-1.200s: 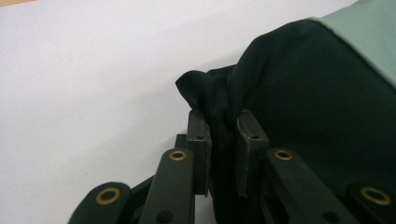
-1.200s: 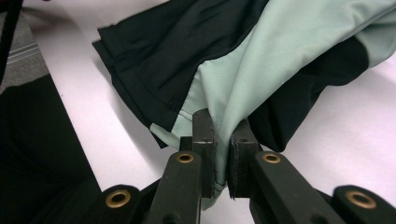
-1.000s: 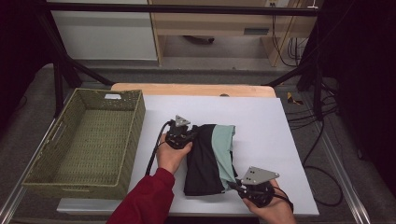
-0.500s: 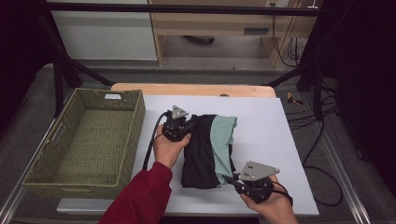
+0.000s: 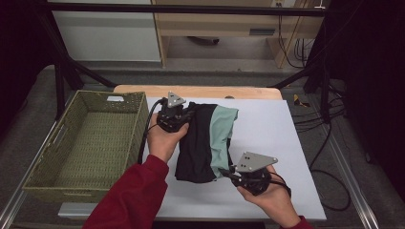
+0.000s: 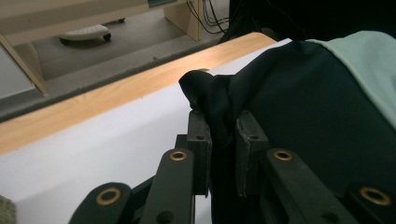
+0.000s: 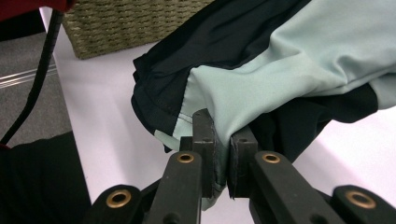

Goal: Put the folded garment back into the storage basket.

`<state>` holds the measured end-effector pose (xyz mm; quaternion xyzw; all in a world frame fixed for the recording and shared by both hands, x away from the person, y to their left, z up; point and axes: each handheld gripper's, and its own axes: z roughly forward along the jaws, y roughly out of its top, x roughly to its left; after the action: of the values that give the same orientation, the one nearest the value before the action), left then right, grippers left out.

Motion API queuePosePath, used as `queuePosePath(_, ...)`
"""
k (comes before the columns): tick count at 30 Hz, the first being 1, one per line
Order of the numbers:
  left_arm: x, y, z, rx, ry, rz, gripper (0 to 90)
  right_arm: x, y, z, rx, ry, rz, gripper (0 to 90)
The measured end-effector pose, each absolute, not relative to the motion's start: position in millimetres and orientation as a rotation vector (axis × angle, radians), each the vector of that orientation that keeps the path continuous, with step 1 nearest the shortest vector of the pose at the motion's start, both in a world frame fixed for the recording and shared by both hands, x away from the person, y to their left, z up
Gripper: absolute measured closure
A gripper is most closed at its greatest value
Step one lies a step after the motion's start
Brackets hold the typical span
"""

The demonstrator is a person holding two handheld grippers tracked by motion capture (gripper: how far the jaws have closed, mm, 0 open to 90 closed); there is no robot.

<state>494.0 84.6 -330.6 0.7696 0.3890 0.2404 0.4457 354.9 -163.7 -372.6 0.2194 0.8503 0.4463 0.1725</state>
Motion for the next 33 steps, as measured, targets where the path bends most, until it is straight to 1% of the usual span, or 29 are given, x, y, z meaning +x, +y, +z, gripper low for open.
queuePosePath(9, 495.9, 90.9, -312.0, 1.921, 0.953, 0.642, 78.7, 375.1, -156.1, -366.7, 0.589, 2.424, 1.301, 84.5)
queuePosePath(22, 493.3, 100.0, -292.7, 1.924, 0.957, 0.681, 78.6, 382.2, -150.5, -356.2, 0.565, 2.415, 1.350, 84.5)
queuePosePath(33, 492.9, 115.7, -273.3, 1.924, 0.970, 0.725, 78.6, 398.5, -137.1, -346.6, 0.544, 2.425, 1.385, 84.5)
